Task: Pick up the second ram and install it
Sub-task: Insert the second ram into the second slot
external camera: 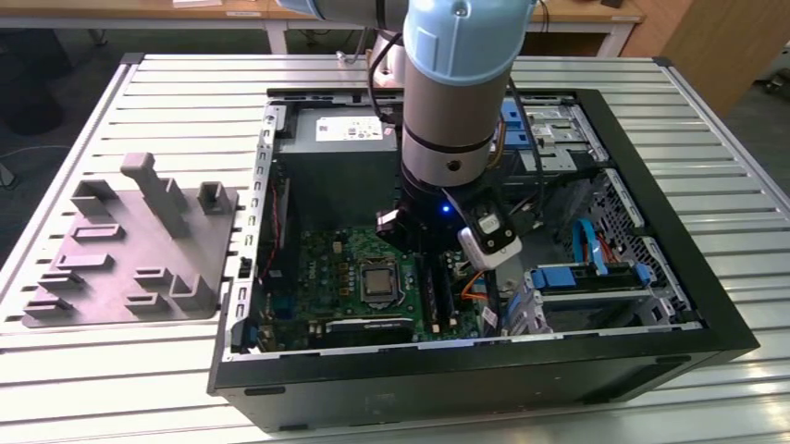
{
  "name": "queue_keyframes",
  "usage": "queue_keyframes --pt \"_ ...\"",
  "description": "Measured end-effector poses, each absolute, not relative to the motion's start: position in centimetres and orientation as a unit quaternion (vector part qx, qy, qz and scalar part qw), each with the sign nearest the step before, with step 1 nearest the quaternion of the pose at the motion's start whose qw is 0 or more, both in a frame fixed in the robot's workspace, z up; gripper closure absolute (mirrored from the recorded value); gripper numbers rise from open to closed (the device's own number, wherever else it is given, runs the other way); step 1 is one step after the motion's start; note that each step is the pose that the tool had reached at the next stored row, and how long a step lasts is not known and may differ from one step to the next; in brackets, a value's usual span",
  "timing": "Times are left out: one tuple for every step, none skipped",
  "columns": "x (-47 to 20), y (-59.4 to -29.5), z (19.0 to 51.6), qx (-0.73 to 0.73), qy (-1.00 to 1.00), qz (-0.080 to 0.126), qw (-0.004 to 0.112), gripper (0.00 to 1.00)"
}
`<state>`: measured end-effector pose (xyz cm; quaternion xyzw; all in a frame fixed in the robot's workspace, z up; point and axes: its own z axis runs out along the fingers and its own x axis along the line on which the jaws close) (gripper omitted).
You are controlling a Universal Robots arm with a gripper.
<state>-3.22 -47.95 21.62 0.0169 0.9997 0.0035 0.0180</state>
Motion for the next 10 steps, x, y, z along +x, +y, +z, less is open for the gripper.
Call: queue_keyframes --pt "-3.22 -47.95 21.57 0.017 1.0 0.004 0.018 0.87" --pt "-3.22 -47.95 21.57 0.017 1.0 0.004 0.018 0.87" --pt "-3.22 -47.95 21.57 0.017 1.0 0.004 0.018 0.87" --pt "-3.22 -47.95 21.57 0.017 1.0 0.004 0.018 0.87" --pt "-3.22 -47.95 21.57 0.017 1.0 0.004 0.018 0.87" --pt "-3.22 -47.95 21.57 0.017 1.0 0.003 0.018 0.87" --pt "-3.22 -47.95 21.57 0.017 1.0 0.004 0.018 0.87" --pt "-3.22 -47.95 21.57 0.017 1.0 0.003 0.018 0.87" --pt "-3.22 -47.95 21.57 0.017 1.0 0.003 0.018 0.87" --pt "-3.22 -47.95 21.57 0.017 1.0 0.003 0.018 0.87"
